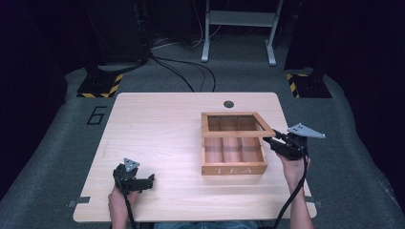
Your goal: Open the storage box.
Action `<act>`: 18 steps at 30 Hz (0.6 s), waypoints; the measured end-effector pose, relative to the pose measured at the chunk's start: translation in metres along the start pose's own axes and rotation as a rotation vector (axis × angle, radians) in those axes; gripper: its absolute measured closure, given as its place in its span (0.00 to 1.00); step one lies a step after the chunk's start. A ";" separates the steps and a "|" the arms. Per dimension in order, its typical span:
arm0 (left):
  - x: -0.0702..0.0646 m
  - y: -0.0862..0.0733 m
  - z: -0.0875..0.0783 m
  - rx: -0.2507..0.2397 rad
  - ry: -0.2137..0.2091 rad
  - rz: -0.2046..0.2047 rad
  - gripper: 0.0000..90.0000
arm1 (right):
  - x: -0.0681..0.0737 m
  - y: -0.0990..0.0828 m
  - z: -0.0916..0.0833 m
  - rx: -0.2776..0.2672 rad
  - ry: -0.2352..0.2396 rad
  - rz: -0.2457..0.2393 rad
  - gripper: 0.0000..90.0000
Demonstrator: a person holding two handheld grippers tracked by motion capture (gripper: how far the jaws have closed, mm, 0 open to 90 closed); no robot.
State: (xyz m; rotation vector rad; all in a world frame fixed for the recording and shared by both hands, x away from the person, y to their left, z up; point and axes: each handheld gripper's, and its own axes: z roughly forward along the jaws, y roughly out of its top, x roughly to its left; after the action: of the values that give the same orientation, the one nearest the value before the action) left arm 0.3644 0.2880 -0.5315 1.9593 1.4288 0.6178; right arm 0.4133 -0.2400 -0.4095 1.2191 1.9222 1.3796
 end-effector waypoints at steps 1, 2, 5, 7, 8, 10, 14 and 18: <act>0.000 0.000 0.000 0.000 0.000 0.000 0.00 | 0.000 0.000 0.000 0.000 0.000 0.000 0.65; -0.001 0.000 0.000 -0.007 0.006 0.001 0.00 | 0.001 -0.007 -0.001 0.008 0.001 0.008 0.65; 0.000 0.000 0.000 0.002 0.000 0.002 0.00 | 0.001 -0.014 -0.001 0.019 0.005 0.019 0.66; 0.000 0.000 0.001 -0.010 0.008 0.000 0.00 | 0.001 -0.023 -0.001 0.029 0.020 0.032 0.67; -0.001 0.000 0.000 -0.009 0.007 0.000 0.00 | 0.002 -0.026 -0.001 0.033 0.019 0.032 0.67; -0.001 0.000 0.000 -0.008 0.007 0.002 0.00 | 0.002 -0.032 0.000 0.045 0.020 0.033 0.67; -0.001 0.000 0.000 -0.008 0.006 0.001 0.00 | 0.003 -0.044 0.001 0.074 0.017 0.036 0.67; -0.001 0.000 0.000 -0.008 0.008 0.002 0.00 | 0.005 -0.051 0.002 0.097 0.011 0.035 0.70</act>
State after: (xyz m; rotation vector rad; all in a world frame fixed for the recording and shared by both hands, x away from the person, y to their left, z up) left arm 0.3641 0.2874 -0.5318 1.9546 1.4266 0.6321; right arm 0.3930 -0.2401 -0.4566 1.2980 2.0051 1.3272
